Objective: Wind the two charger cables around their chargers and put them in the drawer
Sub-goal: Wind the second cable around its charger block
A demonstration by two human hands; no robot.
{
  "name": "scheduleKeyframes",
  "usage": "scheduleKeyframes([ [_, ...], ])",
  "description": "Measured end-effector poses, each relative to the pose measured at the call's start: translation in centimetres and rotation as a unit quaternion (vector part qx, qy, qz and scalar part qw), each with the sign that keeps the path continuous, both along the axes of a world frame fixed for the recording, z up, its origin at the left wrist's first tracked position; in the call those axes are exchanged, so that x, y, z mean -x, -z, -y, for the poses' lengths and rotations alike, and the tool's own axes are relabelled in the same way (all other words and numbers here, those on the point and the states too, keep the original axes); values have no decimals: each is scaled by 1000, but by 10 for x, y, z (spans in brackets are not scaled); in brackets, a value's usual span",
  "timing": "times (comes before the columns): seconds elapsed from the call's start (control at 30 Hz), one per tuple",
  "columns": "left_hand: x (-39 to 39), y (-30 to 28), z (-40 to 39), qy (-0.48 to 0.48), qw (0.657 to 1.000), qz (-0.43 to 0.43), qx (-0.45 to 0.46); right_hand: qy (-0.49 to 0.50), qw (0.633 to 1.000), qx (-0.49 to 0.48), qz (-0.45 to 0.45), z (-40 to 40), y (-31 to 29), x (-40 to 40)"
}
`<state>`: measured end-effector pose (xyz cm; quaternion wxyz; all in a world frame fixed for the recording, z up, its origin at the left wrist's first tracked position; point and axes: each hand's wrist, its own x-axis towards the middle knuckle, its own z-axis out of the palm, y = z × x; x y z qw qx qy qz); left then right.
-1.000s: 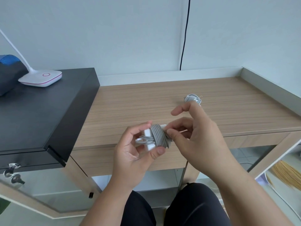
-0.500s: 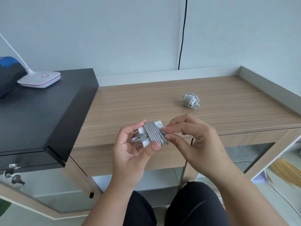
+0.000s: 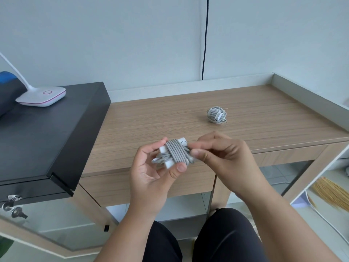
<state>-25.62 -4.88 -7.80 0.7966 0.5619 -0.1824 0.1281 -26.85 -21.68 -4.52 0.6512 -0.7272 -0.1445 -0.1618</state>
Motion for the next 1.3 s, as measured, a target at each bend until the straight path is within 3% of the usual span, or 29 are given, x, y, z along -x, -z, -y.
scheduleKeyframes([
  [0.1,0,3,4,4,999,-27,40,-8,1000,-29,6,5,4,0],
  [0.4,0,6,10,-34,995,-53,81,79,968,147,188,-9,13,5],
  [0.6,0,1,12,14,979,-139,151,30,989,29,143,-6,15,-1],
  [0.77,-1,-3,13,29,959,-182,216,94,968,107,206,-13,22,-2],
  [0.87,1,-4,18,36,951,-194,236,133,957,100,239,-18,26,-6],
  [1.3,0,0,18,86,939,-197,270,130,967,63,209,-26,32,-11],
])
